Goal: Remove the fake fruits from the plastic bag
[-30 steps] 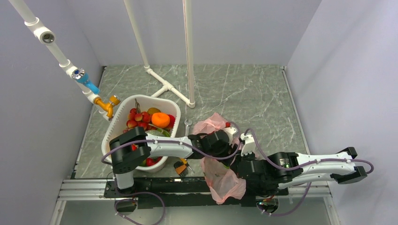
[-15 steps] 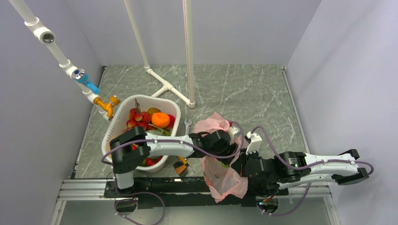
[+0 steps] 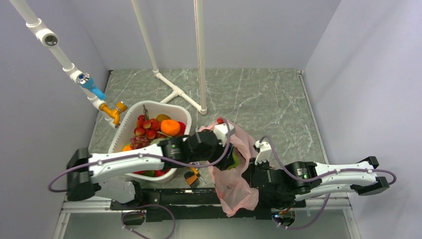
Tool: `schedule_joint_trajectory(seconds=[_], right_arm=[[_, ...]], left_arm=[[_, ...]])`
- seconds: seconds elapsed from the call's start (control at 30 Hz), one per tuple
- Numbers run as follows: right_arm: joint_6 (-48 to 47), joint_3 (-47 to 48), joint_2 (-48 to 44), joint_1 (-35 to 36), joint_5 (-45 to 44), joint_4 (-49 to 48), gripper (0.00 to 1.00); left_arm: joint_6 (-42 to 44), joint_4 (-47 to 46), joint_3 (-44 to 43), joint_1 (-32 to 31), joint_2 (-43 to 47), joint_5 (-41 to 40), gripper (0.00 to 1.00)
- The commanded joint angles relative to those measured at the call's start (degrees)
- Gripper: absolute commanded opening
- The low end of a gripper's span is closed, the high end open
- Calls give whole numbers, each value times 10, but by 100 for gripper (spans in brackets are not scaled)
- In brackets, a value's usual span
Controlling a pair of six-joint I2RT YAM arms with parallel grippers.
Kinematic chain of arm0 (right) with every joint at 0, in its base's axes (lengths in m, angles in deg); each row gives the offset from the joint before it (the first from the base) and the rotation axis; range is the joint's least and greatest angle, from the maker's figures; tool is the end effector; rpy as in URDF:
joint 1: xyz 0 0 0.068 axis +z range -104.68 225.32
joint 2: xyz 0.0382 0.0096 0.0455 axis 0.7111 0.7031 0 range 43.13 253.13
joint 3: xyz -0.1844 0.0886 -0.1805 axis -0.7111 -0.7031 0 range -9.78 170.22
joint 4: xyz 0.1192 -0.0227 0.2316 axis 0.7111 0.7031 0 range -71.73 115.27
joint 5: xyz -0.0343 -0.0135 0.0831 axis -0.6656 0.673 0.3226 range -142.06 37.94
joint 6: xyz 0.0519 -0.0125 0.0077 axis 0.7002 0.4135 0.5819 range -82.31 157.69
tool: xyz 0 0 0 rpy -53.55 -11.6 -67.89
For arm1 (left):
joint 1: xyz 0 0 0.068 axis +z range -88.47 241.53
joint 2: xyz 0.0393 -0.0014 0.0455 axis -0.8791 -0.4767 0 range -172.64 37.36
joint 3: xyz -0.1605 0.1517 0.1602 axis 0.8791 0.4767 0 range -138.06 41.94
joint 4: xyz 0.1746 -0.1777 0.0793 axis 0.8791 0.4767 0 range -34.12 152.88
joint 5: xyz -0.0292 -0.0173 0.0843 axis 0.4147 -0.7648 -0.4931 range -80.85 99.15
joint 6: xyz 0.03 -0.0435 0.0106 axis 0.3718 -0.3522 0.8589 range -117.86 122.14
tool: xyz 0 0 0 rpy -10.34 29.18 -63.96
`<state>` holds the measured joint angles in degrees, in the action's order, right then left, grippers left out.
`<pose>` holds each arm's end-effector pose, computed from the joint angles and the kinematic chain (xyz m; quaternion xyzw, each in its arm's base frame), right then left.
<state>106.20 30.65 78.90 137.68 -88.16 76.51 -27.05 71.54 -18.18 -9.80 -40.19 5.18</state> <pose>0.0166 0.1070 0.2648 -0.0918 0.9037 0.2440 0.3395 0.1004 -0.2895 0.2953 0.3004 0.8259 -0.3467 0.3278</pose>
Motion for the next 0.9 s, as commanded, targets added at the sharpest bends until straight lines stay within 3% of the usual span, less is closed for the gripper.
schedule_joint_trajectory(seconds=[0.0, 0.23, 0.4, 0.7, 0.87], right_arm=[[-26, 21, 22, 2, -29, -38, 0], [-42, 28, 59, 1, -33, -65, 0], [-51, 37, 83, 0, -35, -67, 0], [-52, 38, 80, 1, -38, -71, 0], [-50, 33, 75, 0, -33, -73, 0]], left_arm=[[15, 48, 6, -1, 90, -7, 36], [37, 141, -21, -1, 237, -59, 34], [67, 263, -102, 0, 296, -167, 29], [20, 461, -148, 17, 292, -364, 27], [24, 458, -110, 114, 288, -340, 26]])
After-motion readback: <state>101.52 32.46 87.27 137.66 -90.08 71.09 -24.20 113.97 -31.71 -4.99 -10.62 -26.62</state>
